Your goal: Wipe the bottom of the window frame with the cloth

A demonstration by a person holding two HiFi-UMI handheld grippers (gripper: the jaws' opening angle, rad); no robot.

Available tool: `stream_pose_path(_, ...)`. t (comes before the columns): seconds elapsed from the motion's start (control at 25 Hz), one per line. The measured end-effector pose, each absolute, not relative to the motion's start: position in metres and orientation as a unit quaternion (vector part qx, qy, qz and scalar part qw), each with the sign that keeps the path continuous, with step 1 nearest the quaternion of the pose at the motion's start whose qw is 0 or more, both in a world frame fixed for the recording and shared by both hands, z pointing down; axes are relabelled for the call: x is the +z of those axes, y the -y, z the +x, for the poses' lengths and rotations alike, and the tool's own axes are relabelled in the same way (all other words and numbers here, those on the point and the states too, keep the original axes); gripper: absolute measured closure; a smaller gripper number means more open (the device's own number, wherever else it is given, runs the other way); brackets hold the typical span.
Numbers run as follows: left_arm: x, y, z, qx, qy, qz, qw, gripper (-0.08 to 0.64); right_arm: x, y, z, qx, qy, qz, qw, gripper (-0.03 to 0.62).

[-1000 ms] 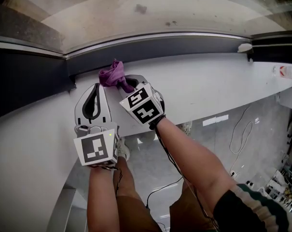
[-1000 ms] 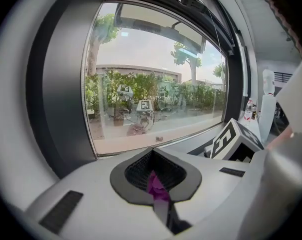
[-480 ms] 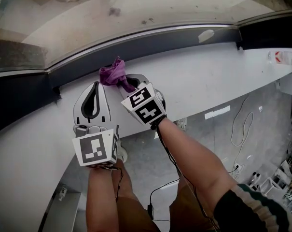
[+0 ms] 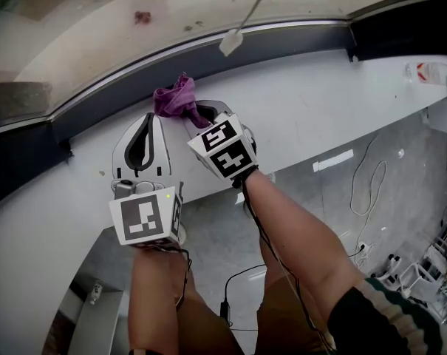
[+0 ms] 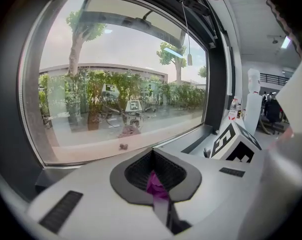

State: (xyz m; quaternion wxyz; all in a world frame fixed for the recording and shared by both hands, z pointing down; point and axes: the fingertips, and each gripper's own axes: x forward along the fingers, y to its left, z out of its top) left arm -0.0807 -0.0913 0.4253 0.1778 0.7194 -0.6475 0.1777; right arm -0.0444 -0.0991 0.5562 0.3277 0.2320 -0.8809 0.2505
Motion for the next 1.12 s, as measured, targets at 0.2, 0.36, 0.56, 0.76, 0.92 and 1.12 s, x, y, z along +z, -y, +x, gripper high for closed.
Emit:
stream_pose_path(0.2,0.428,0.102,-0.055,0.177,0.640,0.725,0.179,0.551,0.559,0.113,-0.020,0.255,0.880,0.239,0.323,0.525)
stream_pose_path(0.36,0.432,0.115,-0.041,0.184,0.635,0.729,0.180,0.551,0.559,0.122,-0.005,0.260,0.878,0.246,0.318,0.525)
stream_pose_path(0.56,0.439,0.126,-0.026,0.189,0.626,0.735,0.180,0.551,0.560,0.130,0.012,0.251,0.878,0.246,0.326,0.525)
stream_pose_path(0.76,0.442,0.136,-0.011,0.188,0.618,0.742,0.178,0.551,0.563,0.143,0.036,0.249,0.875,0.253,0.330,0.525)
stream_pose_path(0.92,0.446,0.142,0.000,0.185,0.612,0.746,0.185,0.551,0.564,0.152,0.050,0.252,0.872,0.260,0.330,0.525)
stream_pose_path(1.12,0.454,0.150,0.021,0.198,0.606,0.750,0.179,0.551,0.566,0.160,0.073,0.251,0.870,0.267,0.329,0.525)
